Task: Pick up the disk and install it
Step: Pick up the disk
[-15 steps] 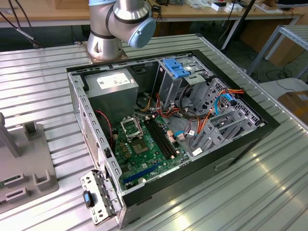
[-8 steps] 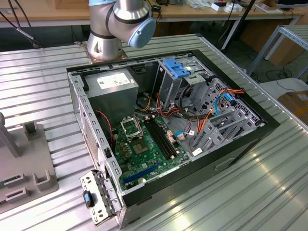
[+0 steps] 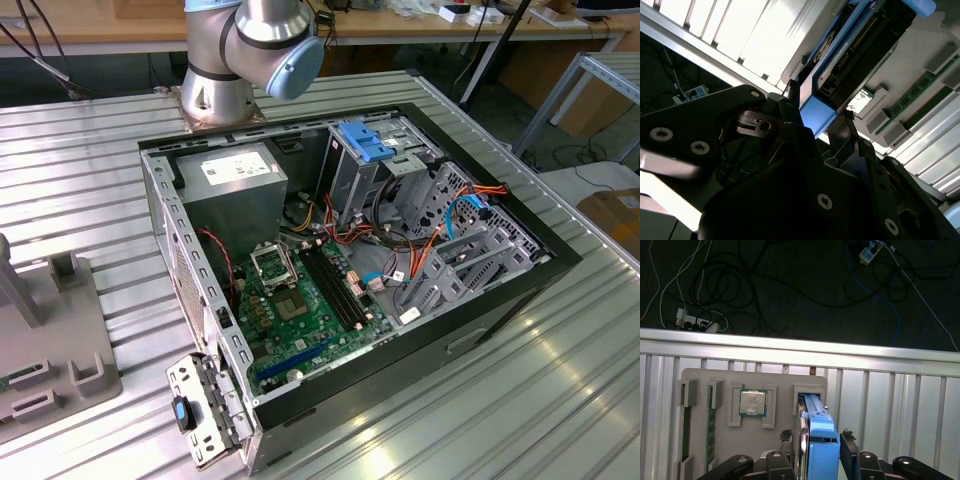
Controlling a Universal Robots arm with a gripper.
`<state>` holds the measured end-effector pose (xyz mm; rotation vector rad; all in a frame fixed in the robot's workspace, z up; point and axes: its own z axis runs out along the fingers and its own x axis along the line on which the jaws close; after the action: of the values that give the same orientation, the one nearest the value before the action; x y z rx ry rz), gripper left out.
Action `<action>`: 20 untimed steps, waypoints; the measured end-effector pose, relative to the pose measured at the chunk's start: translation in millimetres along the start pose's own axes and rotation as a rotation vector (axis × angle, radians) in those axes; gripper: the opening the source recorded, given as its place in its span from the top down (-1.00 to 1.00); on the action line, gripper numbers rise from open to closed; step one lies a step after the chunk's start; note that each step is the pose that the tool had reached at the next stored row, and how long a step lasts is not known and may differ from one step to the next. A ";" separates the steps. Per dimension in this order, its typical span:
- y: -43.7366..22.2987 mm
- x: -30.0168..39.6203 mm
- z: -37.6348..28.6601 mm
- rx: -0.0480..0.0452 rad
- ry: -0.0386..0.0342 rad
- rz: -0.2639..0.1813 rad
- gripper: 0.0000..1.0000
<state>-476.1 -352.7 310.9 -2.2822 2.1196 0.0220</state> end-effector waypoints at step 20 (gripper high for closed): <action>0.0 0.0 -0.4 0.0001 0.0000 0.000 0.26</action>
<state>-476.1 -352.7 311.3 -2.2822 2.1195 0.0218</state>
